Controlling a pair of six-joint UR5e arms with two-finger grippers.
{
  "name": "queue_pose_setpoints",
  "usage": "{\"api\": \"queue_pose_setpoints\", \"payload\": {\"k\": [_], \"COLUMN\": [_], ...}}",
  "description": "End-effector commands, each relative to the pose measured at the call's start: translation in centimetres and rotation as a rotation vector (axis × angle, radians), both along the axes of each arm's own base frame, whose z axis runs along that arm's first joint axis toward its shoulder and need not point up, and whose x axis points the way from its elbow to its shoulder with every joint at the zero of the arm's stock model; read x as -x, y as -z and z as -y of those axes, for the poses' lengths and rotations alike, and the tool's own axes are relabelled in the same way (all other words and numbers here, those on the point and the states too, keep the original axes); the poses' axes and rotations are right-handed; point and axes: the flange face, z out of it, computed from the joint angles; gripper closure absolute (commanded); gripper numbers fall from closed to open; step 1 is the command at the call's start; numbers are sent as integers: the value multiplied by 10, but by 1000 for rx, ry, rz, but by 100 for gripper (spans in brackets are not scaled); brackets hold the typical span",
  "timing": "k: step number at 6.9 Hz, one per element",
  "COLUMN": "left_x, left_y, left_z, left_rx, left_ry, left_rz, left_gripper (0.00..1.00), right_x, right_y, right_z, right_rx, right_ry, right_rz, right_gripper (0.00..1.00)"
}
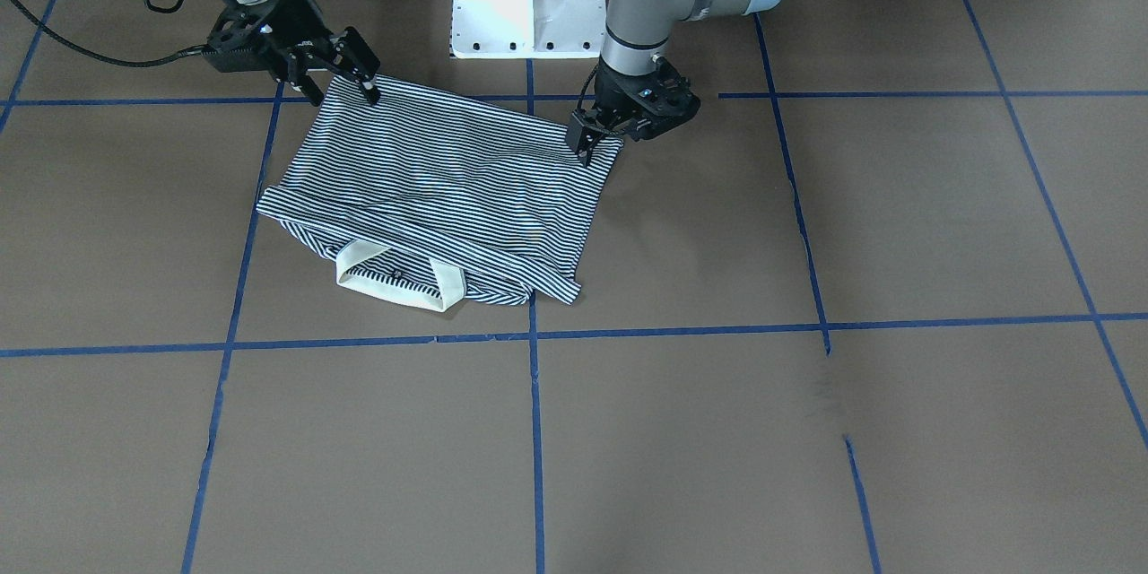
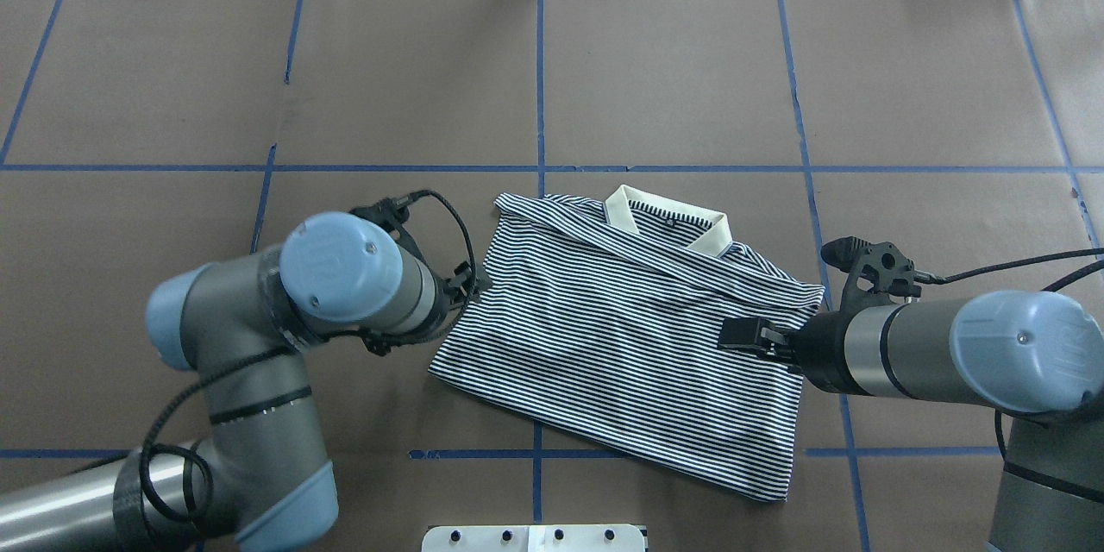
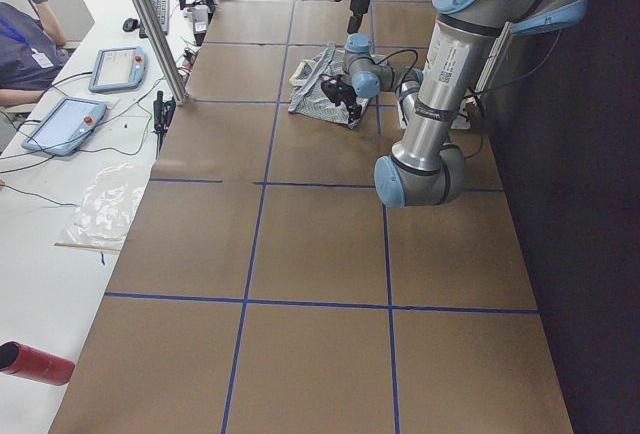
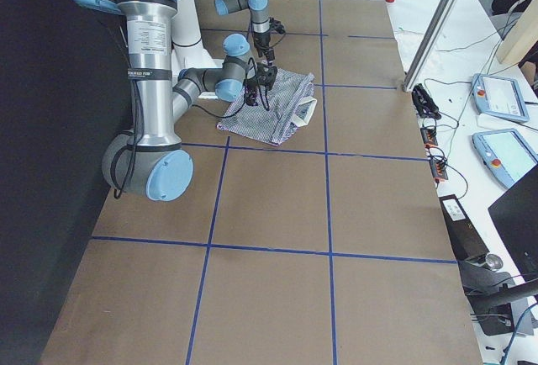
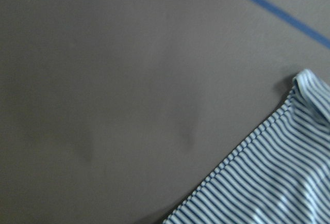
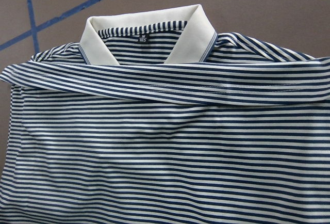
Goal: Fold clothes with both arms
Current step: 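Hold the shirt edge with the right gripper while the left gripper reaches the opposite side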
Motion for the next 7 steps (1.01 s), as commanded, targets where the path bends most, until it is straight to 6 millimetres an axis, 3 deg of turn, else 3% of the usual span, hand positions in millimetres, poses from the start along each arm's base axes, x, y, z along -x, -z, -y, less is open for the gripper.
{"api": "queue_pose_setpoints", "payload": {"k": [1, 2, 3, 4, 7], "left_x": [-5, -5, -4, -4, 16], "left_y": [-6, -6, -6, -6, 13], "left_z": [-3, -3, -2, -2, 4], "left_rx": [9, 34, 31, 24, 13], "left_ry": [15, 41, 46, 42, 48], "left_rz": [14, 10, 9, 11, -8], "left_gripper": [10, 28, 75, 100, 100], "right_x": [2, 1, 1, 1, -1], "right_y": [7, 7, 8, 8, 8], "right_z": [2, 3, 3, 3, 3], "right_rx": [-6, -5, -6, -6, -4], "right_ry": [-2, -3, -3, -3, -5], "right_rz": [13, 15, 16, 16, 17], "right_gripper": [0, 0, 0, 0, 0]}}
